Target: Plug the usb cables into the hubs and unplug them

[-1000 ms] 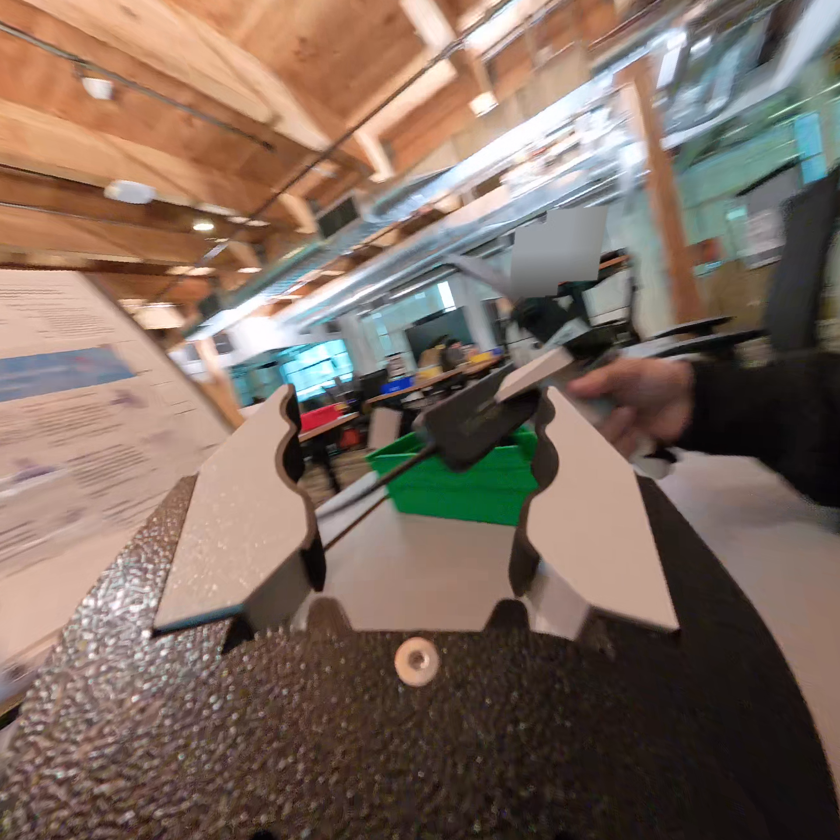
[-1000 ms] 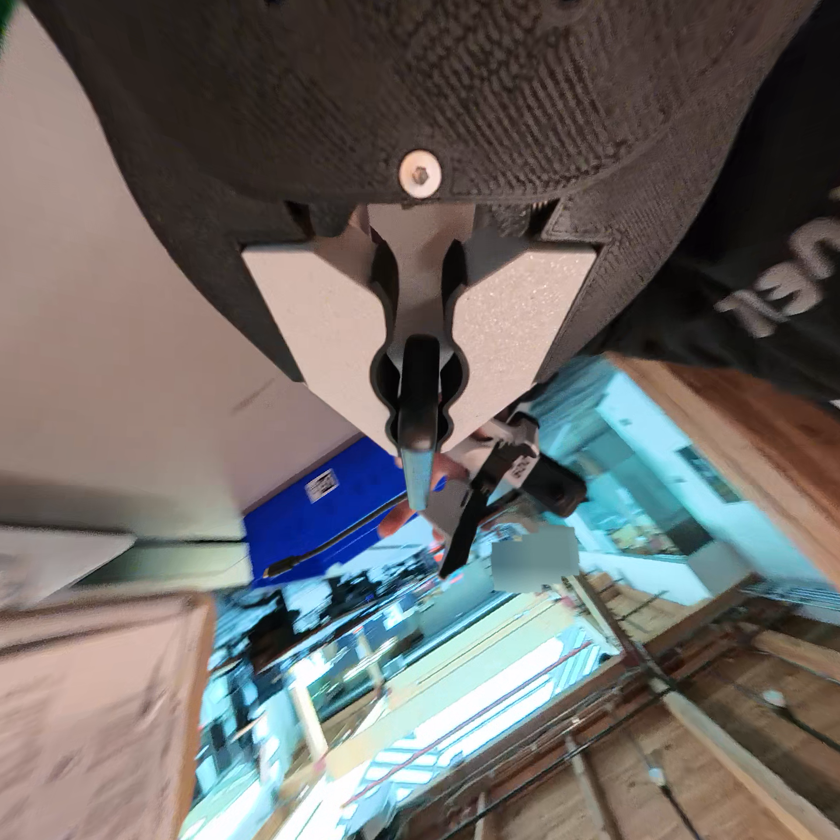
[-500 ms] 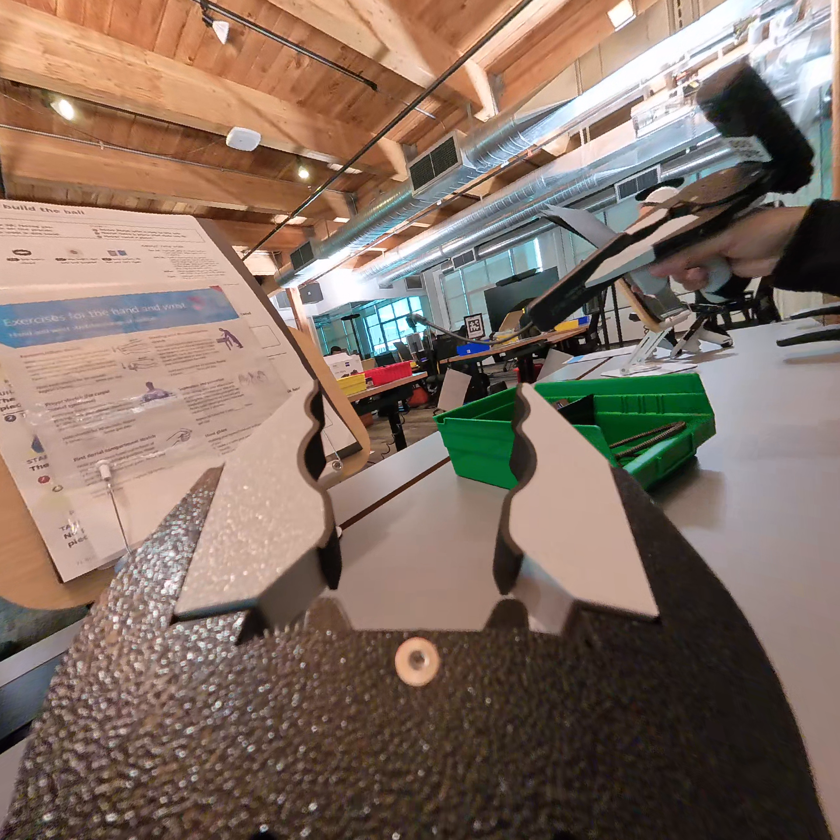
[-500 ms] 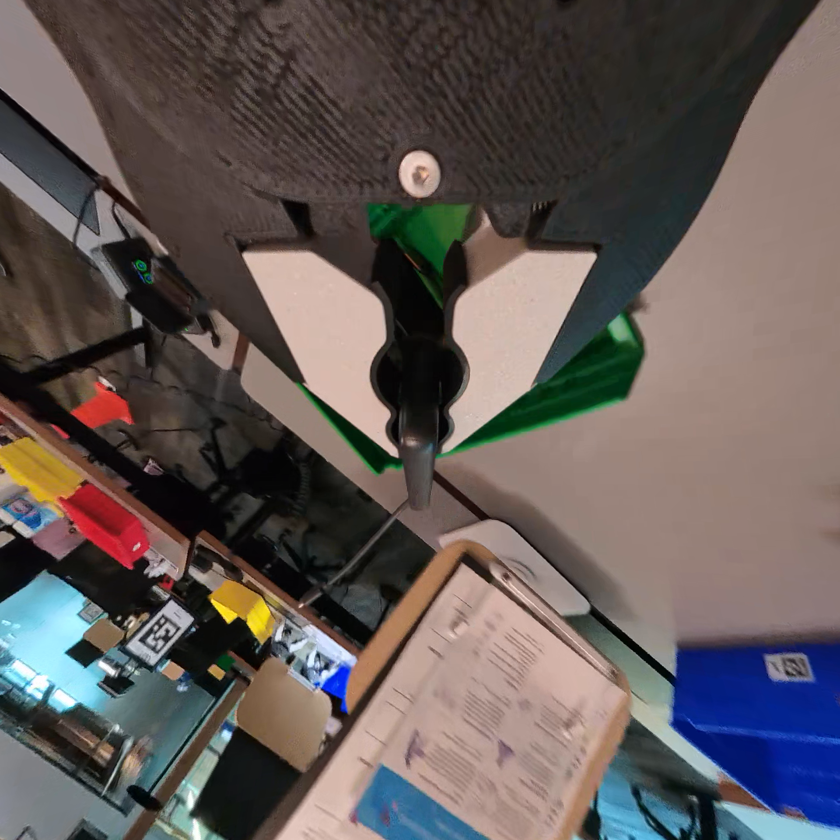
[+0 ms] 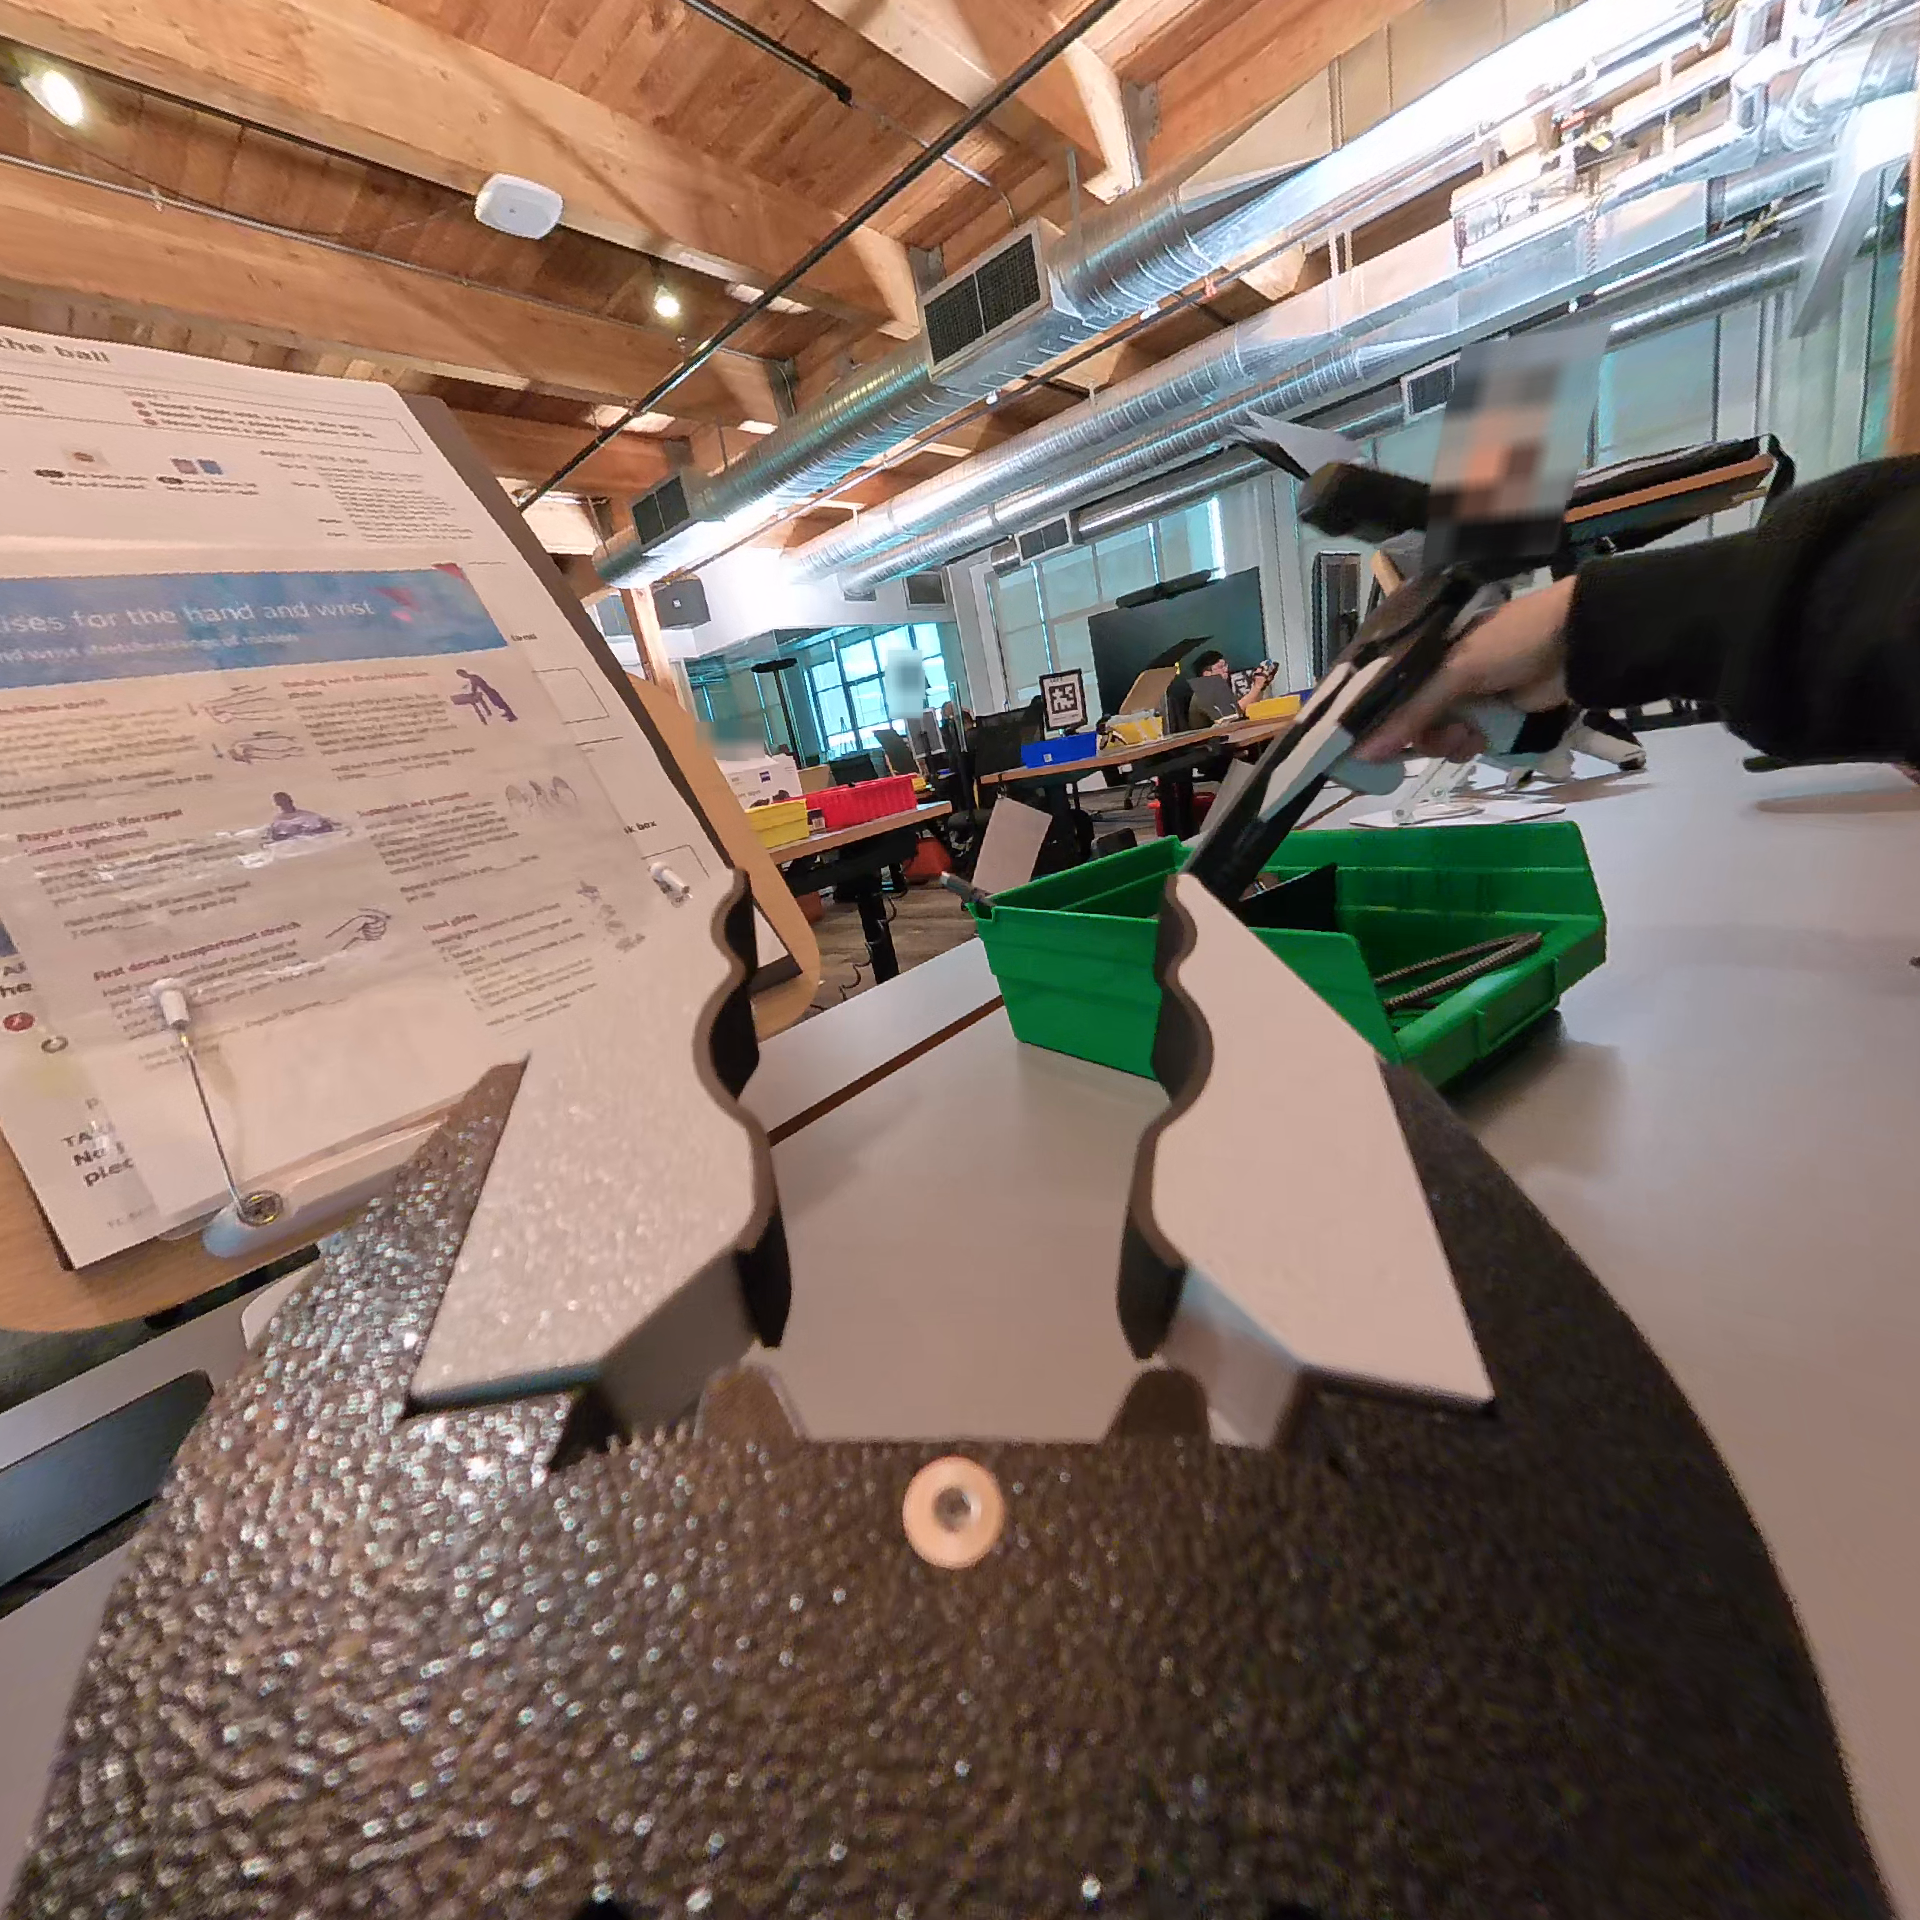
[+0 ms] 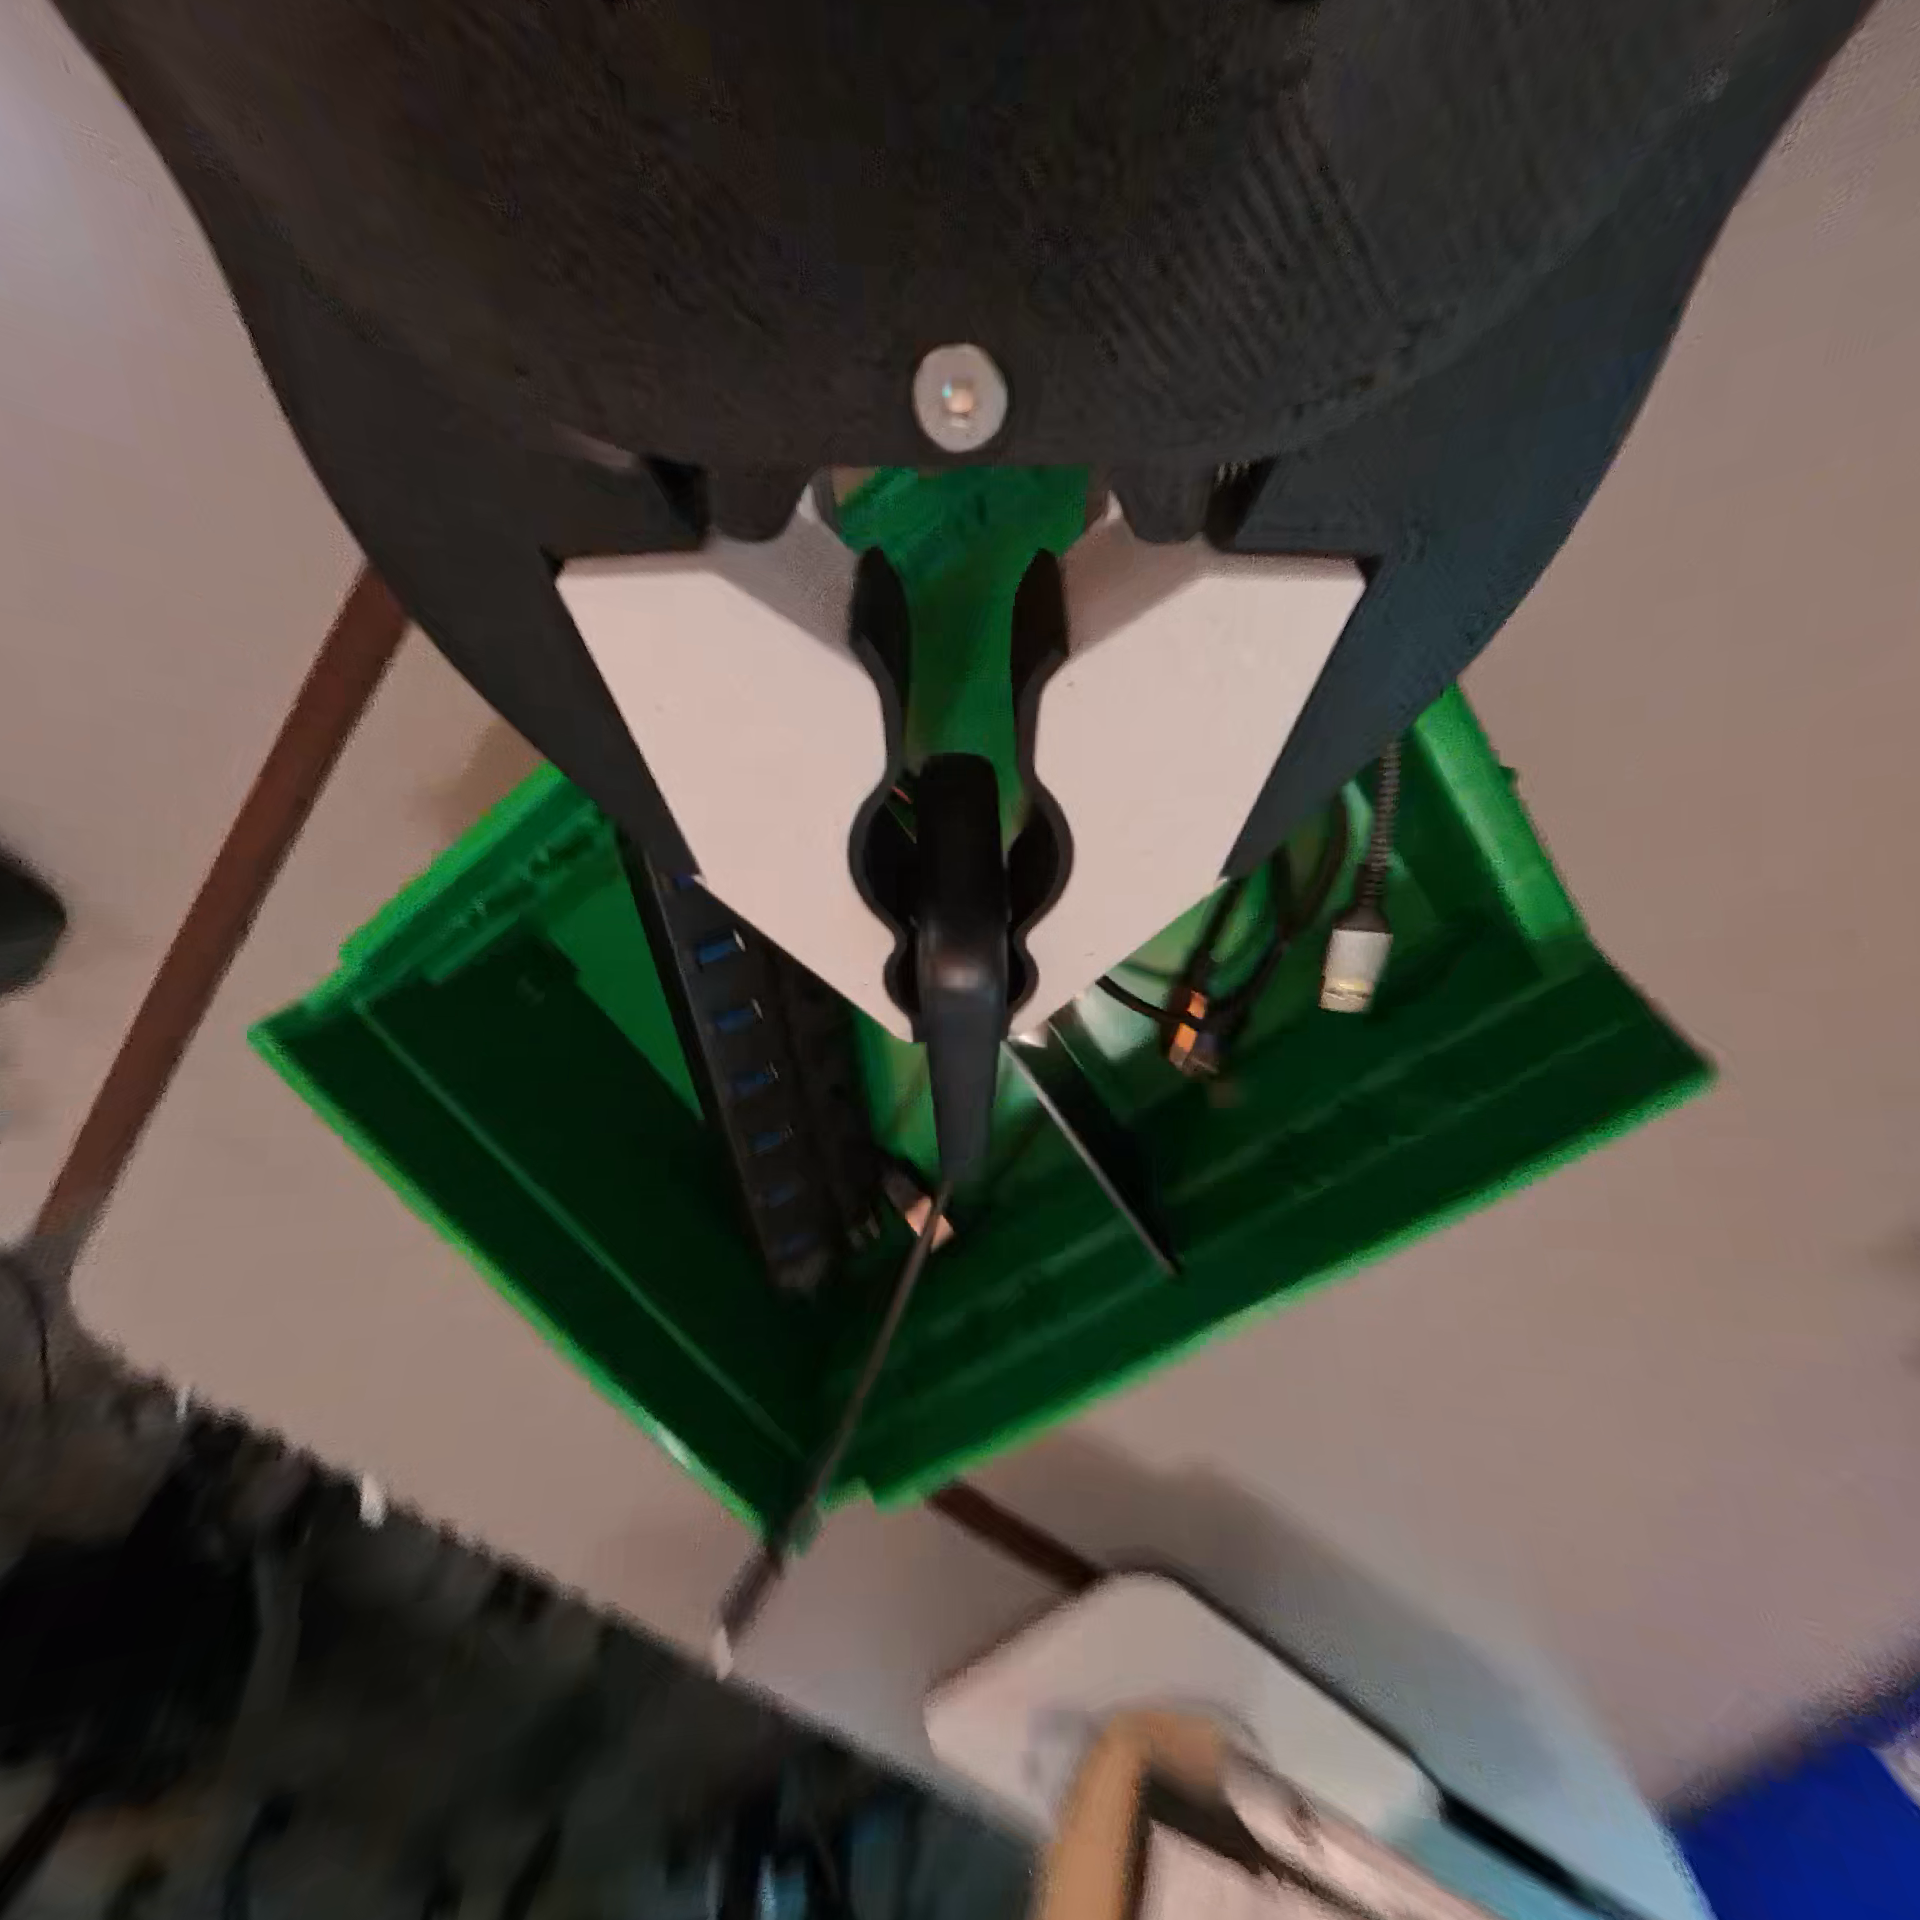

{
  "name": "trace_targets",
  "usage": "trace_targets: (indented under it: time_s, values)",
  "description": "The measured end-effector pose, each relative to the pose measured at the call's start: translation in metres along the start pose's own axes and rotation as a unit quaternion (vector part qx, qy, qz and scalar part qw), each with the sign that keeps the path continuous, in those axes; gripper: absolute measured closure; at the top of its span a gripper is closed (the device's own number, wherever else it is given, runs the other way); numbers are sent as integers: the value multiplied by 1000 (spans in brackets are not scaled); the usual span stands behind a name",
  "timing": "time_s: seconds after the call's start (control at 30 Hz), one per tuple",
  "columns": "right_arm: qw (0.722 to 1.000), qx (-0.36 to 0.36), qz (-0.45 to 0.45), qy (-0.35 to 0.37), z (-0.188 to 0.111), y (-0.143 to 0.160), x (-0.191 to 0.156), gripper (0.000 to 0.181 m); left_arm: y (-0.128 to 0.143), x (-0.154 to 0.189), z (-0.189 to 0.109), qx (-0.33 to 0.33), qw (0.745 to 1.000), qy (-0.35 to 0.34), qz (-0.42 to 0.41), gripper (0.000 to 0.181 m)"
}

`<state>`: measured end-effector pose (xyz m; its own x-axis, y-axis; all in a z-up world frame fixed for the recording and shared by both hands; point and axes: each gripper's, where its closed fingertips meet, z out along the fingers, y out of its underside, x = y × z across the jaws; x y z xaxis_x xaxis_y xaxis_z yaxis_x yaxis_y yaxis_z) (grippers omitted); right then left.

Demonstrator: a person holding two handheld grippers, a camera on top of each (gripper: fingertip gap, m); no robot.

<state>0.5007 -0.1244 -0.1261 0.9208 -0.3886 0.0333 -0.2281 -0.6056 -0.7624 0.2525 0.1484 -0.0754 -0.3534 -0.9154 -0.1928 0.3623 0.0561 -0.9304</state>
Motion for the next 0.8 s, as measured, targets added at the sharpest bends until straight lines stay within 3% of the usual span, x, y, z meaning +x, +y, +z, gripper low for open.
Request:
trace_targets:
  time_s: [0.13, 0.3, 0.37, 0.5, 0.63, 0.7, 0.8]
  values:
    - [983, -125, 60, 118, 19, 30, 47, 155, 4, 1, 0, -9, 1000, 4, 0, 107]
    - [974, -72, 68, 204, 2, 14, 65, 132, 9, -2, 0, -18, 1000, 1, -13, 108]
    - [970, -19, 75, 229, -18, 2, 56, 127, 12, 1, 2, -26, 1000, 7, -16, 108]
    - [965, 92, 90, 228, -53, 7, -8, 124, 30, 12, 9, -80, 997, 14, 2, 108]
    - [917, 108, 125, 363, -92, 72, -22, 119, 61, 31, 15, -178, 982, 37, 52, 108]
    - [913, 109, 194, 343, -86, 105, -29, 109, 77, 41, 17, -218, 974, 46, 46, 108]
    - [925, 118, 239, 272, -68, 117, -33, 105, 86, 66, 37, -223, 970, 40, -84, 114]
